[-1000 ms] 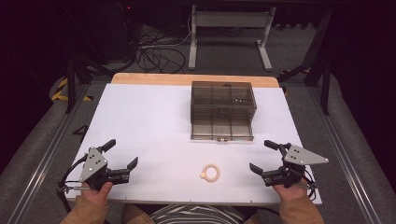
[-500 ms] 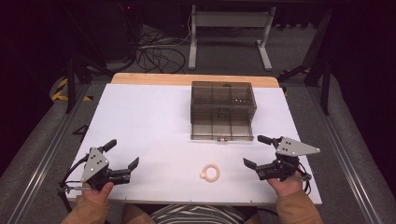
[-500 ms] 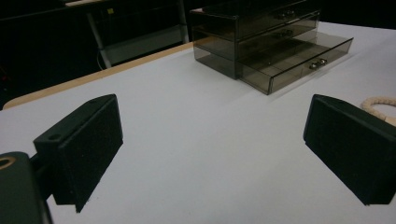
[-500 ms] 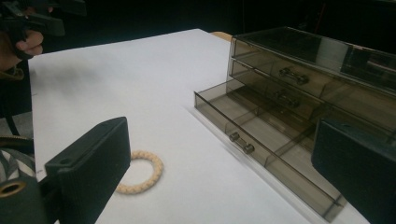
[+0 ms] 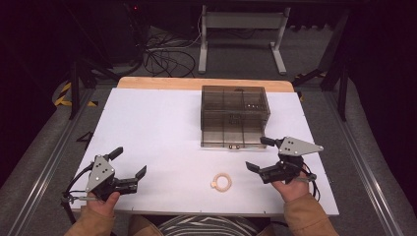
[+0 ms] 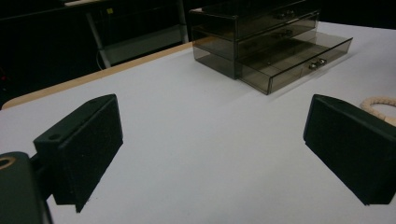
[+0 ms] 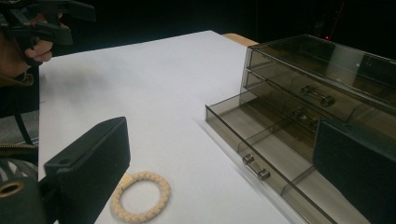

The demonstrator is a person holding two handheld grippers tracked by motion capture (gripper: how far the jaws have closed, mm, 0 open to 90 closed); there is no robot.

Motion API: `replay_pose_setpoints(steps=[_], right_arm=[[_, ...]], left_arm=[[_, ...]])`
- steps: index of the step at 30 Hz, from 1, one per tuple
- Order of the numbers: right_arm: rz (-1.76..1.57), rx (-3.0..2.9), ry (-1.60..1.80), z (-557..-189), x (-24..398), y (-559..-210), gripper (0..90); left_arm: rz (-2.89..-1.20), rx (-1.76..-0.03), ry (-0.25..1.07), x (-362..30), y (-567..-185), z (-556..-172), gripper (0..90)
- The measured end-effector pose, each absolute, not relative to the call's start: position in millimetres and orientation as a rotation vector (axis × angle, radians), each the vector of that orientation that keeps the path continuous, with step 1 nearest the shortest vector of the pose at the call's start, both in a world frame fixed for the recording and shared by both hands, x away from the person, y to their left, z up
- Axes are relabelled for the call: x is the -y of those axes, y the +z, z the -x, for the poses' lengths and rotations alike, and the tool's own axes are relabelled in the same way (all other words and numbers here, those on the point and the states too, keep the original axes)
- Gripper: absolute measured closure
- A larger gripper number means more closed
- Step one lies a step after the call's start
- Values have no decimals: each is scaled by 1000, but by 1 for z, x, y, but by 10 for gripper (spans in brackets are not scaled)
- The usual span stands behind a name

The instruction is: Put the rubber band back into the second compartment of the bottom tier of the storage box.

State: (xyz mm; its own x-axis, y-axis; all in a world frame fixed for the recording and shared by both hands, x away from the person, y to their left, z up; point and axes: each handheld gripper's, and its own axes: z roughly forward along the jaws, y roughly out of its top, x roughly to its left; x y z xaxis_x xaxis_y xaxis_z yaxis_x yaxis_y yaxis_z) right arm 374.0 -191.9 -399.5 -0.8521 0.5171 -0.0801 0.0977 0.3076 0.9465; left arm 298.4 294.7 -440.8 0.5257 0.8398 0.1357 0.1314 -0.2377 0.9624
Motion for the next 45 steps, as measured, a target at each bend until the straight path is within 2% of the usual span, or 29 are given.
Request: replay_pose_setpoints(steps=[28, 38, 41, 43, 45], right_arm=[[-474, -2353, 1547, -396, 148, -394, 51], [-469, -2363, 1530, -395, 150, -392, 52], [-471, -2377, 1530, -395, 150, -392, 72], [-482, -2415, 1541, -394, 150, -392, 133], [-487, -2420, 1541, -393, 150, -392, 154]], left_arm=[[-1702, -818, 828, -295, -441, -300, 55], [-1701, -817, 824, -295, -441, -300, 56], [-1702, -818, 823, -295, -441, -300, 57], [-1703, -822, 824, -295, -441, -300, 58], [-1703, -824, 825, -295, -441, -301, 58]])
